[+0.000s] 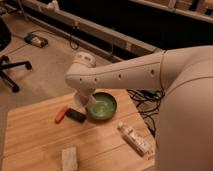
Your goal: Place the ceramic cup in the ceramic bowl
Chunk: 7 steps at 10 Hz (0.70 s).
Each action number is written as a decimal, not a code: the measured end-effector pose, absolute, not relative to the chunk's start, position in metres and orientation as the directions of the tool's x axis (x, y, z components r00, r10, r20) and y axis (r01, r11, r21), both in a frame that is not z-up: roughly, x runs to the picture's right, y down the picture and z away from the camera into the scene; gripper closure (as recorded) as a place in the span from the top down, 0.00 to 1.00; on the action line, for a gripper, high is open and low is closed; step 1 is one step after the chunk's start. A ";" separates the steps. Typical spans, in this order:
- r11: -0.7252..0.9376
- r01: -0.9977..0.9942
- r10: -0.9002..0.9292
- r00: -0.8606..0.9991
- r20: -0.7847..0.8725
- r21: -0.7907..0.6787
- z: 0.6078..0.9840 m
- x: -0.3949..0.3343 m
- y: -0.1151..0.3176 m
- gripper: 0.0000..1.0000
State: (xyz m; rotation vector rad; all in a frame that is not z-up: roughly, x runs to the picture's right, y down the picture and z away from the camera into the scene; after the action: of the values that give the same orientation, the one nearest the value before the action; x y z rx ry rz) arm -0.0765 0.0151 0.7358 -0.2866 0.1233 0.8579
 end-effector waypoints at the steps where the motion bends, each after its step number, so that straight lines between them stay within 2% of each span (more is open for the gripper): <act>1: 0.615 -0.764 0.732 0.645 -0.218 -0.196 0.739 -0.070 0.008 0.00; 4: 0.581 -0.789 0.758 0.614 -0.222 -0.199 0.755 -0.048 0.002 0.01; 5: 0.558 -0.806 0.772 0.592 -0.231 -0.198 0.759 -0.039 0.008 0.07; 7: 0.526 -0.827 0.789 0.561 -0.250 -0.198 0.763 -0.028 0.022 0.26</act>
State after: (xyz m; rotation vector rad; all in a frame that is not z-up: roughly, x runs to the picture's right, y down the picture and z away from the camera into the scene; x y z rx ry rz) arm -0.0281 0.0217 0.7632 -0.3096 0.1357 0.9701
